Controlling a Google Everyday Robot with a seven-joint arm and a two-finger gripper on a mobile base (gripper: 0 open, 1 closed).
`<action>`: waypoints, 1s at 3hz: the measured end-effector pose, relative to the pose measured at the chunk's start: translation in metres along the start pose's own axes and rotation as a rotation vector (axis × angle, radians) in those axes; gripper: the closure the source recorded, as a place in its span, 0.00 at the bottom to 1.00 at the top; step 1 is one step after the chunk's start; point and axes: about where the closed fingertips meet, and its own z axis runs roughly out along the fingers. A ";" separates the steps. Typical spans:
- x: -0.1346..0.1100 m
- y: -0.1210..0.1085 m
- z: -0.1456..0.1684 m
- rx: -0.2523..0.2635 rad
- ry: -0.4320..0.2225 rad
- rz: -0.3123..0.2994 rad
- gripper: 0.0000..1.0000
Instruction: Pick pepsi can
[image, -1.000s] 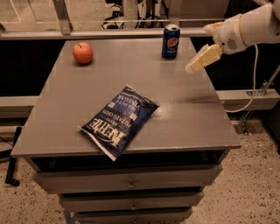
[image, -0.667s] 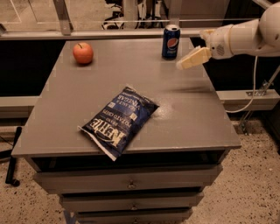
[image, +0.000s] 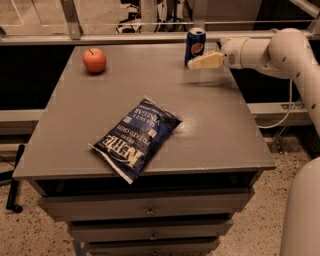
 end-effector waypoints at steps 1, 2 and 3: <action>0.001 -0.018 0.030 0.026 -0.056 0.028 0.00; -0.003 -0.033 0.052 0.047 -0.100 0.029 0.20; -0.010 -0.036 0.058 0.042 -0.114 0.011 0.43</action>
Offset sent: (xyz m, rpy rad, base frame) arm 0.0940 0.0057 -0.0036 0.1120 -0.1101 -0.0706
